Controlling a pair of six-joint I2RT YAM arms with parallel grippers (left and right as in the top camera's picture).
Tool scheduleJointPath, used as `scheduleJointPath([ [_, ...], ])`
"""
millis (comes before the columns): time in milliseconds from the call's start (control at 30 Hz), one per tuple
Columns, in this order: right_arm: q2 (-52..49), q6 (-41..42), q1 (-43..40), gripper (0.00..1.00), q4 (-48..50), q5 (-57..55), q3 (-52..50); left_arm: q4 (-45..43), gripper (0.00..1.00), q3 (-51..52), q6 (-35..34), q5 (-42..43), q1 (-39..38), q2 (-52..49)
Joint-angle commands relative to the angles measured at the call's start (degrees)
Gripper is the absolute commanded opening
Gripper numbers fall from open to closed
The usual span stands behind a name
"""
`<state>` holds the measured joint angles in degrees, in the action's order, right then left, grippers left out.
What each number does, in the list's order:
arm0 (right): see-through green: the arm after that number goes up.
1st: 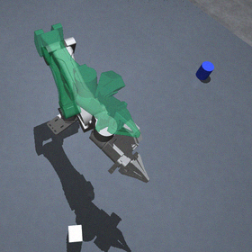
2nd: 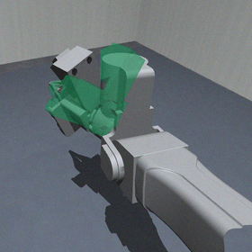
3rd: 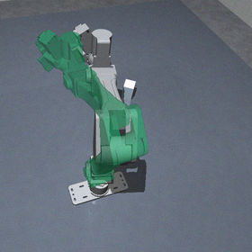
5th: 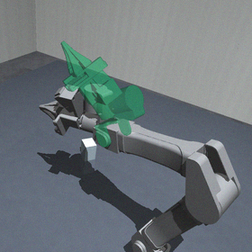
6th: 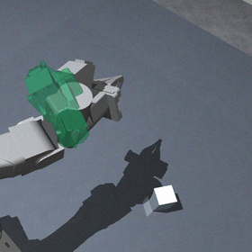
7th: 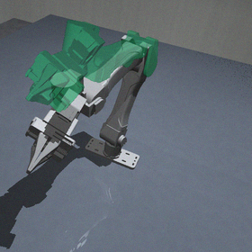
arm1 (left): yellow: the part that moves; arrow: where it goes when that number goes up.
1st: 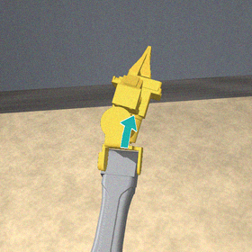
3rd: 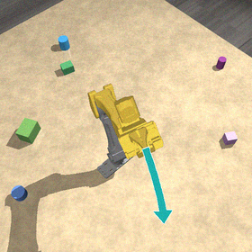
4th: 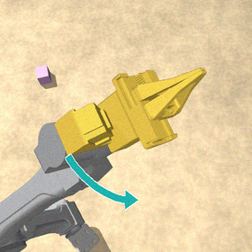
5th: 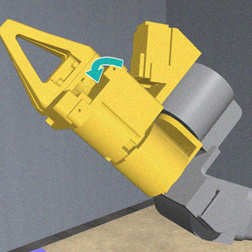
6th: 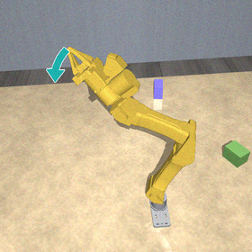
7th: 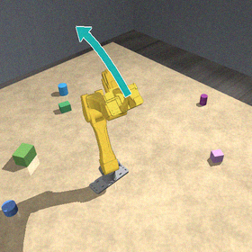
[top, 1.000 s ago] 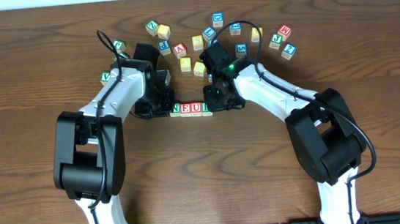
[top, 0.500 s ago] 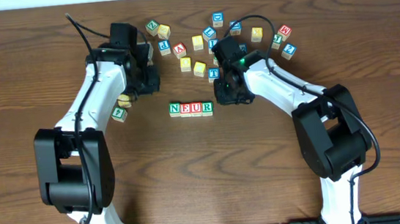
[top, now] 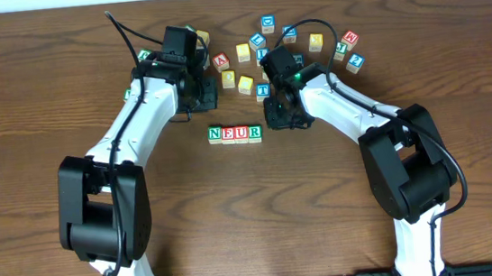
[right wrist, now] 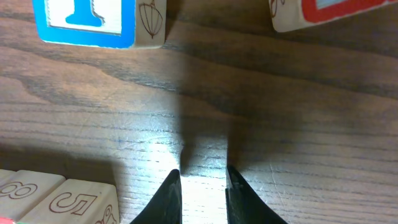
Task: Spell out NEURIPS
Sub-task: 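Retract left arm to upper left and right arm to upper right, then lower right gripper onto the red I block in the pile and grasp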
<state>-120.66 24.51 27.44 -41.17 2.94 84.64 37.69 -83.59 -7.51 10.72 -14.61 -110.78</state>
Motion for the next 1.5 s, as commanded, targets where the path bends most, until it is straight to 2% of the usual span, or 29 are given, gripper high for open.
scheduleJointPath([
  [0, 2.7, -0.8, -0.8, 0.19, -0.6, -0.8, -0.2, 1.5, 0.08, -0.9, -0.7, -1.2, 1.7, 5.0],
  [67, 4.4, -1.1, -1.6, 0.20, -1.3, -0.7, 0.0, 2.5, 0.08, -0.9, -0.7, -1.3, 2.7, 8.5],
  [167, 8.6, -4.0, -2.6, 0.30, -1.7, 1.6, 0.1, 5.3, 0.09, -0.9, -0.7, -1.4, 5.0, 15.2],
  [233, 13.4, -4.5, -3.2, 0.41, -2.0, 1.8, 0.1, 8.8, 0.13, -0.9, -0.7, -1.4, 7.5, 19.5],
  [300, 16.3, -4.5, -3.4, 0.44, -2.0, 1.7, 0.1, 11.1, 0.15, -0.9, -0.7, -1.4, 9.2, 21.4],
  [367, 18.6, -4.9, -3.4, 0.46, -2.0, 1.7, 0.1, 13.7, 0.17, -0.9, -0.7, -2.2, 11.7, 23.0],
  [467, 20.3, -4.9, -3.4, 0.47, -2.5, 1.8, 0.1, 16.1, 0.26, -0.9, -0.7, -6.9, 15.5, 23.6],
  [600, 20.2, -6.1, -3.5, 0.47, -2.9, 1.7, 0.9, 16.5, 0.29, -0.9, 1.5, -7.2, 17.9, 23.6],
  [733, 19.9, -6.9, -4.2, 0.47, -4.4, 1.5, 6.1, 15.7, 0.43, -0.9, 5.1, -8.5, 18.2, 23.6],
  [867, 15.7, -8.9, -6.2, 0.47, -9.8, 1.5, 17.0, 14.7, 0.43, -0.9, 5.1, -10.4, 18.2, 23.6],
  [1067, 1.8, -13.6, -7.1, 0.48, -22.1, 0.4, 38.4, 14.1, 0.43, -0.9, 4.9, -10.3, 18.2, 23.6],
  [1167, -2.6, -15.5, -7.0, 0.51, -24.1, 0.5, 41.1, 14.2, 0.44, -0.9, 4.6, -10.3, 18.2, 23.6],
  [1467, -11.3, -18.4, -7.0, 0.51, -25.5, 0.4, 41.0, 14.8, 0.45, -0.9, 3.8, -10.3, 18.2, 23.6],
])
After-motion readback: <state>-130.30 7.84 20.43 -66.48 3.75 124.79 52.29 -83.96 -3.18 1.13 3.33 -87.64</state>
